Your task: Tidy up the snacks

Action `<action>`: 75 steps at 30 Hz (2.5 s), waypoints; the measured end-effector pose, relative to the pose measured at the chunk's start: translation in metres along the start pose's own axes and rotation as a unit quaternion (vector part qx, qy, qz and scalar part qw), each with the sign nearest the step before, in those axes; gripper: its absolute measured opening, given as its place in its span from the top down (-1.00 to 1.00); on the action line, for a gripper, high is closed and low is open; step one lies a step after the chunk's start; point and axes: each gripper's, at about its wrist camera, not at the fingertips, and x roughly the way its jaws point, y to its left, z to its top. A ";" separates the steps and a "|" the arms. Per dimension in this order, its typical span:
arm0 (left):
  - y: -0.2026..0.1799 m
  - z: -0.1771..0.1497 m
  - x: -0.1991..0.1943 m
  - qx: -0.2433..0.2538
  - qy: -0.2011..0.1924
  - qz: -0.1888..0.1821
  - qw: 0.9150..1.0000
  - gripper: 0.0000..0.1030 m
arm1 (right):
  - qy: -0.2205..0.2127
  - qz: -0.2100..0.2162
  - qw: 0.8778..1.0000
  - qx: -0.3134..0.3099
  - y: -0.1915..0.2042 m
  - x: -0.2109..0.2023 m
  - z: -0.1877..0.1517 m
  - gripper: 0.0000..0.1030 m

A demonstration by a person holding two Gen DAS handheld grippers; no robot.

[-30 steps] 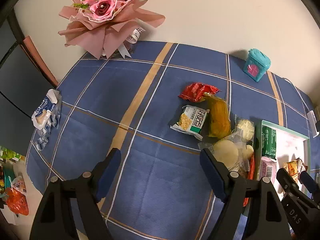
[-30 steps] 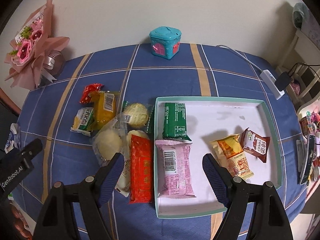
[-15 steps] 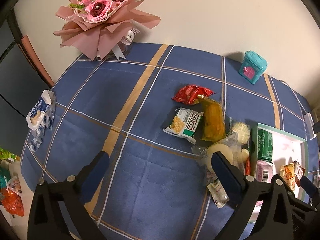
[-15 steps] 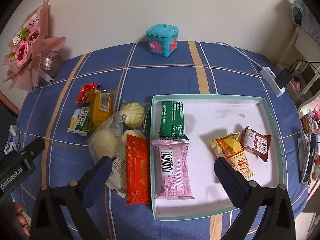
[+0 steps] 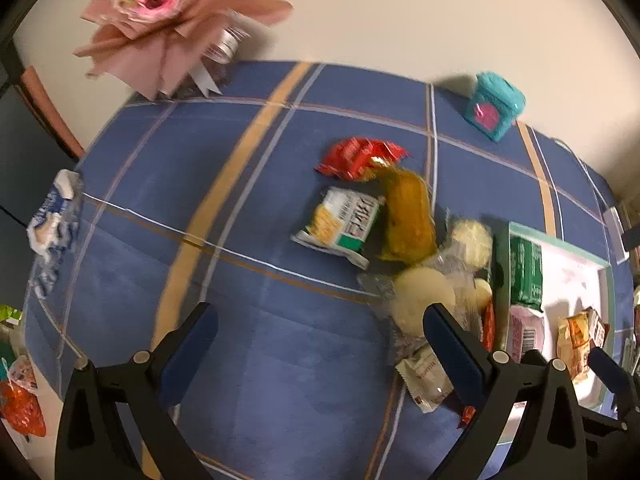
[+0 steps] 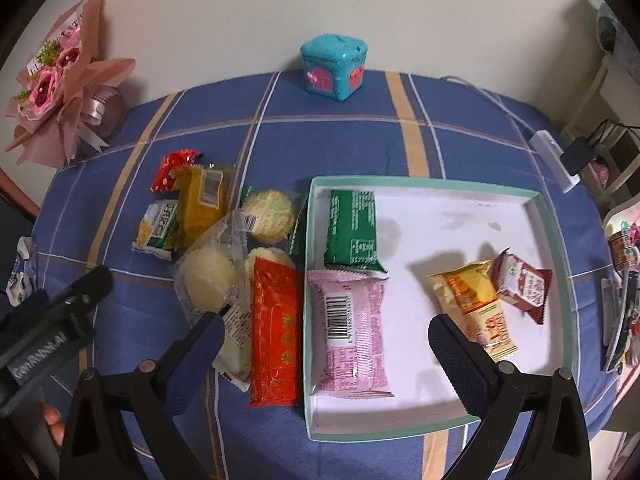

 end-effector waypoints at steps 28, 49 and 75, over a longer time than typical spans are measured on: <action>-0.034 -0.013 0.063 0.012 0.100 -0.046 0.994 -0.98 | 0.059 -0.042 0.997 0.027 -0.052 0.044 -0.002 -1.00; -0.083 -0.010 0.101 0.005 0.120 -0.083 0.989 -0.98 | 0.041 -0.049 0.997 0.052 -0.067 0.034 0.002 -1.00; -0.005 -0.009 0.099 -0.020 0.108 0.055 0.992 -0.98 | 0.065 -0.037 0.997 -0.006 -0.018 0.048 -0.009 -1.00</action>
